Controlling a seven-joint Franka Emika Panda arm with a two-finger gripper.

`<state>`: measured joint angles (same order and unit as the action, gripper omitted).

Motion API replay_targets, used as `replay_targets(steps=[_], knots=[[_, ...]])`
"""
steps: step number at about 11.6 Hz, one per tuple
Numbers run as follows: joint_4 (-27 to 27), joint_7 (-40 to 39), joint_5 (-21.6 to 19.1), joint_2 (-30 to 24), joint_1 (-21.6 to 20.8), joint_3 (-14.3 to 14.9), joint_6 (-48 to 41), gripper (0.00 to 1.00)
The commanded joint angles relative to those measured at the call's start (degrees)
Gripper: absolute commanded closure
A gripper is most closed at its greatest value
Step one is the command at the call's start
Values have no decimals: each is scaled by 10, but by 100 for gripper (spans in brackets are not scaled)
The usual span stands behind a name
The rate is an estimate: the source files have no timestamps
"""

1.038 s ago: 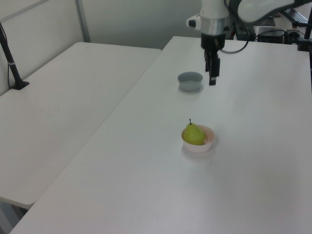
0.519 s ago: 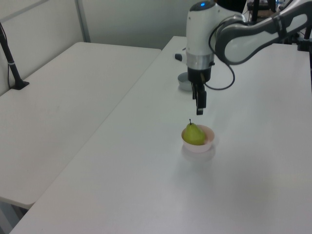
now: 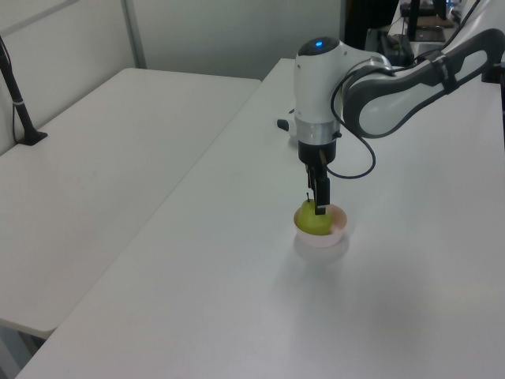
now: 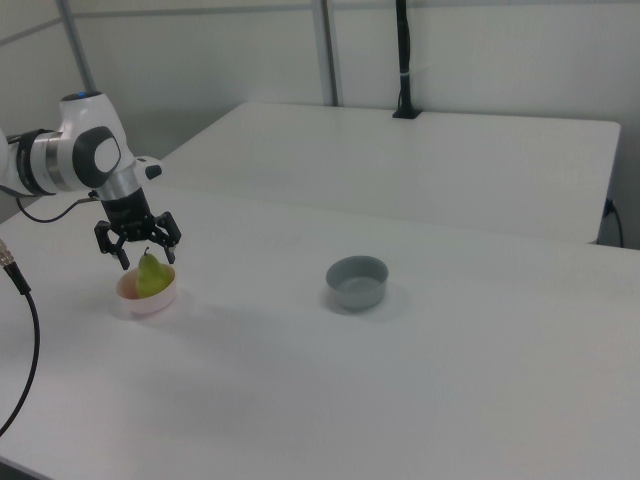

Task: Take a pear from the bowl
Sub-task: 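Lower the gripper around the green pear and close it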

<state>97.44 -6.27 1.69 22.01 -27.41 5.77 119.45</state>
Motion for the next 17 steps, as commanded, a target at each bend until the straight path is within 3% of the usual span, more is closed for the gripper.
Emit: replay_targets(steps=[1,4,6,8,10,17], knots=[[20,7,-8,0,-5,0,23,6],[21,7,-8,6,-5,-1,24,35],[26,7,-8,7,-5,-2,30,49],[32,7,-8,6,-5,-3,41,85],[32,7,-8,4,-5,-6,37,95],[27,9,-8,-36,-6,-10,-11,95]])
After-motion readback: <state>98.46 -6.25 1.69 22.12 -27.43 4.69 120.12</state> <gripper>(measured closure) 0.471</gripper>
